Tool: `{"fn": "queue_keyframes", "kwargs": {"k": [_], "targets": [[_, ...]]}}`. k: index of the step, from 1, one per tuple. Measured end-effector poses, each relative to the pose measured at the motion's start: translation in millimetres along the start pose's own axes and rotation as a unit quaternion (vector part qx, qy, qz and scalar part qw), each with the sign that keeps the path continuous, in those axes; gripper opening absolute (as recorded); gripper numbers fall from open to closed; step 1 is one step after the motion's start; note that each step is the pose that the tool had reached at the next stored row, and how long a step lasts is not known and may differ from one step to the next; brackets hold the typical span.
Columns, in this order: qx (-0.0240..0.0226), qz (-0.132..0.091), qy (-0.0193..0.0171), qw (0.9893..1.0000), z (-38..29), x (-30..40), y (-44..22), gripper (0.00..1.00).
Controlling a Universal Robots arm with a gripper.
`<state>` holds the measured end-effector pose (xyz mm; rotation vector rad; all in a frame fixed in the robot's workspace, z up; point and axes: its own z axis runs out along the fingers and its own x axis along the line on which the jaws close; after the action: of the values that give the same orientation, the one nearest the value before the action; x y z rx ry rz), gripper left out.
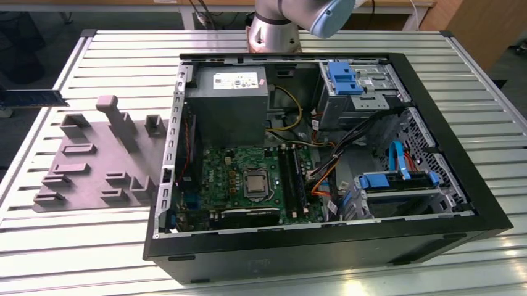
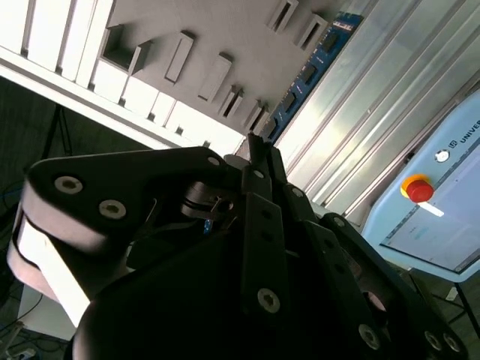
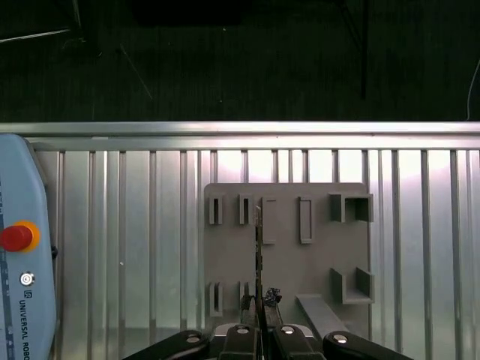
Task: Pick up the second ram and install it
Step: 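Pick up the second ram and move it above second insertion slot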
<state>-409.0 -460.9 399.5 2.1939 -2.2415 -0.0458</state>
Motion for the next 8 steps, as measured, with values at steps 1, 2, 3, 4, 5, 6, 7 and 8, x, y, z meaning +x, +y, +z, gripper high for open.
{"fn": "queue_keyframes", "kwargs": {"k": [1,2,3,4,5,6,7,8], "targets": [[0.0000,0.000,0.0000,1.0000,0.1,0.0,0.0,0.14],[-0.0001,0.000,0.0001,1.0000,0.1,0.0,0.0,0.14],[-0.0001,0.000,0.0001,1.0000,0.1,0.0,0.0,0.14],[-0.0001,0.000,0.0000,1.0000,0.1,0.0,0.0,0.14],[-0.0001,0.000,0.0001,1.0000,0.1,0.0,0.0,0.14],[-0.0001,0.000,0.0000,1.0000,0.1,0.0,0.0,0.14],[-0.0001,0.000,0.0000,1.0000,0.2,0.0,0.0,0.14],[-0.0001,0.000,0.0001,1.0000,0.2,0.0,0.0,0.14]]}}
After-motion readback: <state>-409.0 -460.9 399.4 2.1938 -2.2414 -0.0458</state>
